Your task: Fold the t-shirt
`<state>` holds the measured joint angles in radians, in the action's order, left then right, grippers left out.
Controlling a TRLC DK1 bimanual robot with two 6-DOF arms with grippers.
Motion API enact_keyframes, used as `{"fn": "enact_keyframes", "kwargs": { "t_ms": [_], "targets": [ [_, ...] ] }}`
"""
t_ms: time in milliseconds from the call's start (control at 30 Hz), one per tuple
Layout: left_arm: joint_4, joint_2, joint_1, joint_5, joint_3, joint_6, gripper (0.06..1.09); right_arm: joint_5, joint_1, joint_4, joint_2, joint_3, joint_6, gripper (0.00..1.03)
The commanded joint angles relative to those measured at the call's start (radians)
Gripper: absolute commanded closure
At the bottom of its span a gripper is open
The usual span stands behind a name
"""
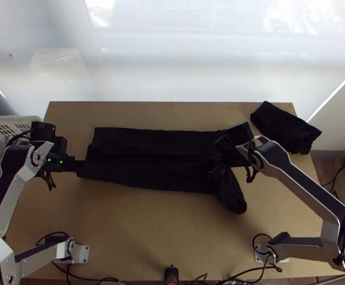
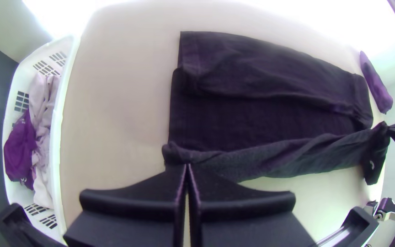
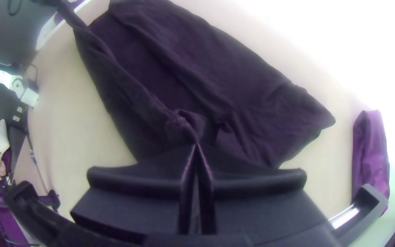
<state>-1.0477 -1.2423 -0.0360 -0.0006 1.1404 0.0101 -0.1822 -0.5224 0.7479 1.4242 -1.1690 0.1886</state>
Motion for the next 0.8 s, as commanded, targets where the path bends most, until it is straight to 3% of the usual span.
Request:
{"fn": "enact_keyframes", "kwargs": {
  "t_ms": [0,300,767],
  "targets": [
    [0.025,-0.091,0.035,-0.001,0.081,-0.006,1.05,0.0,0.056,-0.001,0.094,-0.067,0.032,1.0],
    [0.038,-0.161,0.061,-0.002,0.13,-0.007,1.05,0.0,0.098,0.01,0.246,-0.204,0.107,1.0],
    [0.077,-0.252,0.053,-0.021,0.217,-0.006,1.05,-0.003,0.134,0.028,0.44,-0.422,0.15,1.0]
  ]
}}
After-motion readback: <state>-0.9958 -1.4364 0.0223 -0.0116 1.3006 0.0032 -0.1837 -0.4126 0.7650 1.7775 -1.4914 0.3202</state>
